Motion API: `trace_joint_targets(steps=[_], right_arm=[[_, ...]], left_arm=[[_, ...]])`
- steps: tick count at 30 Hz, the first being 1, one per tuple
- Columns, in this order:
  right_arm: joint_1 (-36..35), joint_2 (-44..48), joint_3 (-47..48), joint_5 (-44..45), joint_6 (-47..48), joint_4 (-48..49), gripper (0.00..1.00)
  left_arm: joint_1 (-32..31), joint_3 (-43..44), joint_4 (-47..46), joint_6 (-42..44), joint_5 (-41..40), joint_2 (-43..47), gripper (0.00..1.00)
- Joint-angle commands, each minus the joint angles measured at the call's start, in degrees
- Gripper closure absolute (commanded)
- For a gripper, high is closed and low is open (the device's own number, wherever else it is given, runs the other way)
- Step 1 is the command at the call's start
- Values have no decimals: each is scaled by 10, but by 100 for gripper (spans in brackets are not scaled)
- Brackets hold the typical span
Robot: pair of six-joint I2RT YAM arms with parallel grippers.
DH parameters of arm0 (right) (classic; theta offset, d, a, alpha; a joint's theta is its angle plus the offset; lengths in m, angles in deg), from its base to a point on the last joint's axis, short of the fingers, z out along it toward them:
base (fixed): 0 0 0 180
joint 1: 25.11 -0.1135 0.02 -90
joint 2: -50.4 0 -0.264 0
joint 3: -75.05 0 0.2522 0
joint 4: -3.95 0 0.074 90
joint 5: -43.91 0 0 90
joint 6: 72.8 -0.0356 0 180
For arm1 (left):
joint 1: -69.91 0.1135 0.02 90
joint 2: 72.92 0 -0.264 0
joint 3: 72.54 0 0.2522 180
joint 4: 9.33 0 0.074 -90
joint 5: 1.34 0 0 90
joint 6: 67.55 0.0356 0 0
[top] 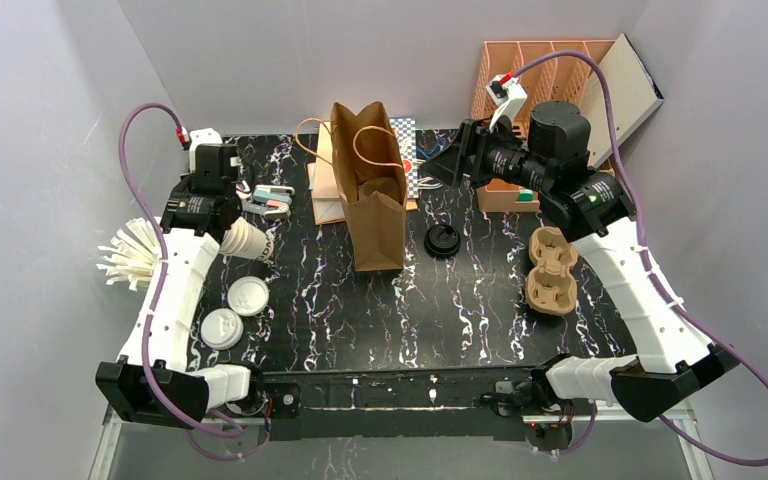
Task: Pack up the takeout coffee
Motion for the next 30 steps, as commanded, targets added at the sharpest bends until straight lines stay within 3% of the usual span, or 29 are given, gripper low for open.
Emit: trace_joint_targets(steps=[1,10,18,20,23,30], right_arm=[[-2,4,16,-10,-3,22,30],[-2,4,12,-15,-7,21,30],[-11,-17,40,-79,23,10,30],[-52,-37,76,-55,55,-14,26],[-173,-62,98,20,110,-10,24],[-358,-51,-49,130,202,169,25]], left_arm=[[2,37,34,17,-12,1,100],[2,19,37,19,37,-19,100],[1,-5,25,10,85,-25,100],[0,-5,23,10,96,-26,100],[0,-5,19,11,112,-27,100],[-5,-4,17,3,156,-27,100]])
